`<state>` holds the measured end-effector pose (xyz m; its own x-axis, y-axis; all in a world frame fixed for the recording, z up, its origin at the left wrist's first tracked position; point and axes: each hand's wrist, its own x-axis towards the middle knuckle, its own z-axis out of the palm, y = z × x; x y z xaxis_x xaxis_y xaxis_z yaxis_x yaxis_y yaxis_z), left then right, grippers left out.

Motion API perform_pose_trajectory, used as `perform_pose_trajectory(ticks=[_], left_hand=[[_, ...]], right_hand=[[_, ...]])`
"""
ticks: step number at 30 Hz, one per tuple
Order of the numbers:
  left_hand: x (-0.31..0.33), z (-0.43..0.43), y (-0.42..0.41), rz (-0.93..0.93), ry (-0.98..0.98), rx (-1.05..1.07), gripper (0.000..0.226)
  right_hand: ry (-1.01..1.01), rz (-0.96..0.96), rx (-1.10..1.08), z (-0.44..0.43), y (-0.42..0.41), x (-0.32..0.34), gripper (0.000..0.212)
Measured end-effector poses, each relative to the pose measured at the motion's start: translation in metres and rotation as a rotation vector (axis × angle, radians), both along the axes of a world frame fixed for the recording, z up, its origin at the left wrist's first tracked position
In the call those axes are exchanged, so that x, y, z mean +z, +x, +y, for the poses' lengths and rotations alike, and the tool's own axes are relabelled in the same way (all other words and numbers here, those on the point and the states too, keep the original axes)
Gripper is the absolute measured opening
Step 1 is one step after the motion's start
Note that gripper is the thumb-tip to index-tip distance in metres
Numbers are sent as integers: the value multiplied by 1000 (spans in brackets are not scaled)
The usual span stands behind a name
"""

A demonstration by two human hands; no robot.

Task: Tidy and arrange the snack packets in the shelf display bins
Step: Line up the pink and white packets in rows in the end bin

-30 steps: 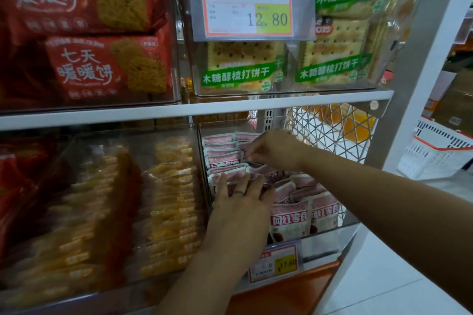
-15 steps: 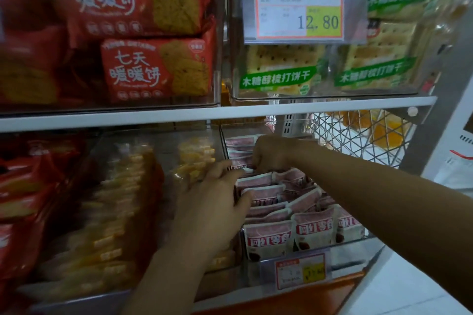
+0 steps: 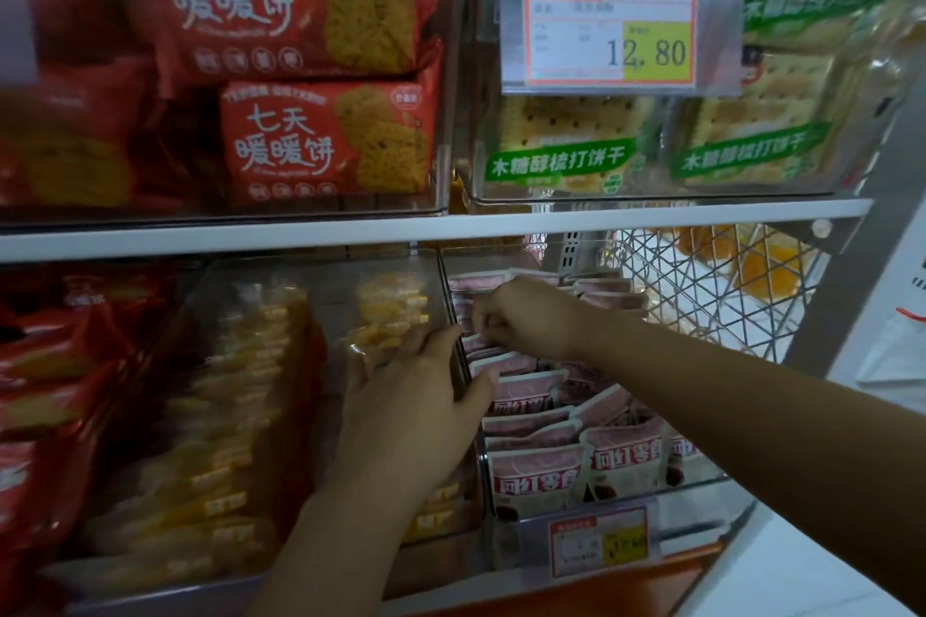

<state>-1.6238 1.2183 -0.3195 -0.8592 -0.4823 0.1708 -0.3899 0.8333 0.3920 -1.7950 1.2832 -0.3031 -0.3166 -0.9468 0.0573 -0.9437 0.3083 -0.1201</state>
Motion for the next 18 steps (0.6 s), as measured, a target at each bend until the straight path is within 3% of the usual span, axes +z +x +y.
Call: perform_pose_trajectory(ticks=[6,12,18], left_hand=[[1,3,0,-17,-2,4,57],[1,3,1,-18,-5,-9,57],[5,18,3,43,-140,-48,46]], right_hand=[[-41,-210,-34,10,-2,-1,20],[-347,-332,-145,66,14,26,23],[-407,-147,-366,157,40,5,21]])
